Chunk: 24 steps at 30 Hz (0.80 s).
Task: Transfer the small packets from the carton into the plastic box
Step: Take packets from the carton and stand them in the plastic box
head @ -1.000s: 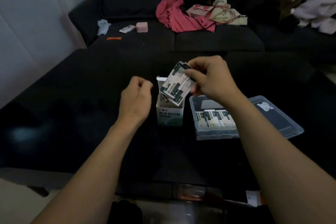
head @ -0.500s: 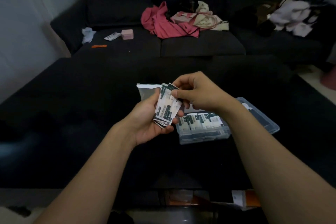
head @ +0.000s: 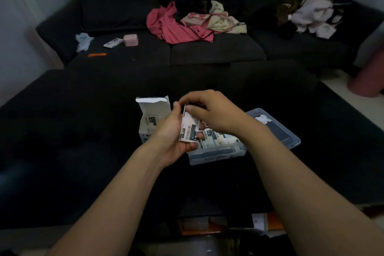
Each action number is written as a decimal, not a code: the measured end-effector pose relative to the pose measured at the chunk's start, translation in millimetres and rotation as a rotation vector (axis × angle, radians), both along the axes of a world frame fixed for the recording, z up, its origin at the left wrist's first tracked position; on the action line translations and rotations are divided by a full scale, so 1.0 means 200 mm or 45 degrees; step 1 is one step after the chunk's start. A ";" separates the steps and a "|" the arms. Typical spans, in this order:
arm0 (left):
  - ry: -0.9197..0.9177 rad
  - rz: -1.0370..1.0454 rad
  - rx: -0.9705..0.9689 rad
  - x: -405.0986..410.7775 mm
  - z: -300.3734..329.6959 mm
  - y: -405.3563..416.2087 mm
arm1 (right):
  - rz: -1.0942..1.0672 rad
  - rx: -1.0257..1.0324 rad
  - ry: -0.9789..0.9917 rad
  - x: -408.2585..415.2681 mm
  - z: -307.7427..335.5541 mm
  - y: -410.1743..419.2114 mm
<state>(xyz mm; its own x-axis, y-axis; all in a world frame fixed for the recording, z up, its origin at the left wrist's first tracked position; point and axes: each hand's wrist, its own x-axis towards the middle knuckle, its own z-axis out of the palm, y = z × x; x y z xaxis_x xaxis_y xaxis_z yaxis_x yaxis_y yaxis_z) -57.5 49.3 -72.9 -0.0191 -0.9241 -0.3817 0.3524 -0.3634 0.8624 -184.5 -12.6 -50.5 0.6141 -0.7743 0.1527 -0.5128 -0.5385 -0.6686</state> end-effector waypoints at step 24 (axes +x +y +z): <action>-0.232 -0.190 -0.045 -0.01 -0.07 -0.04 | 0.010 0.230 -0.134 -0.16 0.02 -0.05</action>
<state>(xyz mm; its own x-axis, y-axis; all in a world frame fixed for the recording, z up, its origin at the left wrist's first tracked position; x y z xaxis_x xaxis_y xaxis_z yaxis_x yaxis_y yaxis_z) -60.5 42.3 -86.2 -0.0903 -0.9291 -0.3587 0.1342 -0.3683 0.9200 -217.5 -21.7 -46.8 0.6083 -0.7901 0.0758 -0.4310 -0.4090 -0.8043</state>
